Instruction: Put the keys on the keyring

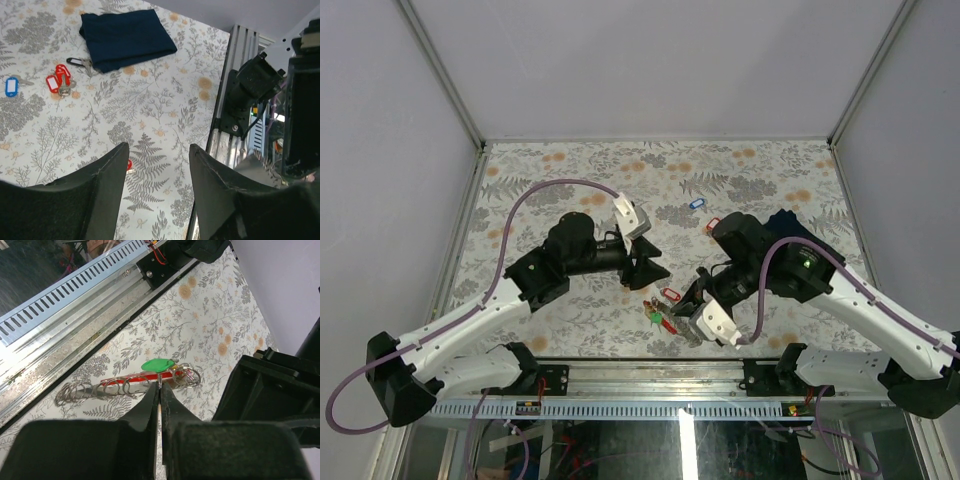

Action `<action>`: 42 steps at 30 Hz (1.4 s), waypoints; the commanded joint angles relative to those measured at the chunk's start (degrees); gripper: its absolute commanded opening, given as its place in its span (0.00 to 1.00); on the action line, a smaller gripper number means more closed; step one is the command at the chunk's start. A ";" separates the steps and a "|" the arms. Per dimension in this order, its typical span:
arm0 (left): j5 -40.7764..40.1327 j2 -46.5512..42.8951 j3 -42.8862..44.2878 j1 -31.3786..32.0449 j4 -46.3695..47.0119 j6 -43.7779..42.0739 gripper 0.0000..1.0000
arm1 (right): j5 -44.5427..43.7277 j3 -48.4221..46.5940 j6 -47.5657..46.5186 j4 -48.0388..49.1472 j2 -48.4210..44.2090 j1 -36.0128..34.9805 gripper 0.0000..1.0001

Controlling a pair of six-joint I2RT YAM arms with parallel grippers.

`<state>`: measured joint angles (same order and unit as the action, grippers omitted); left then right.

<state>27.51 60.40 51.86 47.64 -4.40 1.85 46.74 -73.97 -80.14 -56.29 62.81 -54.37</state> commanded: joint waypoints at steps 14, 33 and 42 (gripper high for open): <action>-1.53 -2.20 1.36 0.35 -3.74 -0.18 0.46 | -0.73 1.60 6.13 6.47 -4.30 0.14 0.00; -15.63 -25.79 -3.36 0.35 -3.36 3.71 0.43 | -4.26 18.29 60.70 47.02 -9.90 0.38 0.00; -8.00 -27.66 -4.27 0.38 -3.07 2.29 0.43 | -7.39 31.16 78.98 80.16 -15.36 1.98 0.00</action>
<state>15.99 32.71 48.03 47.64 -9.15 5.23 40.93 -45.84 -12.49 0.82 51.77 -53.21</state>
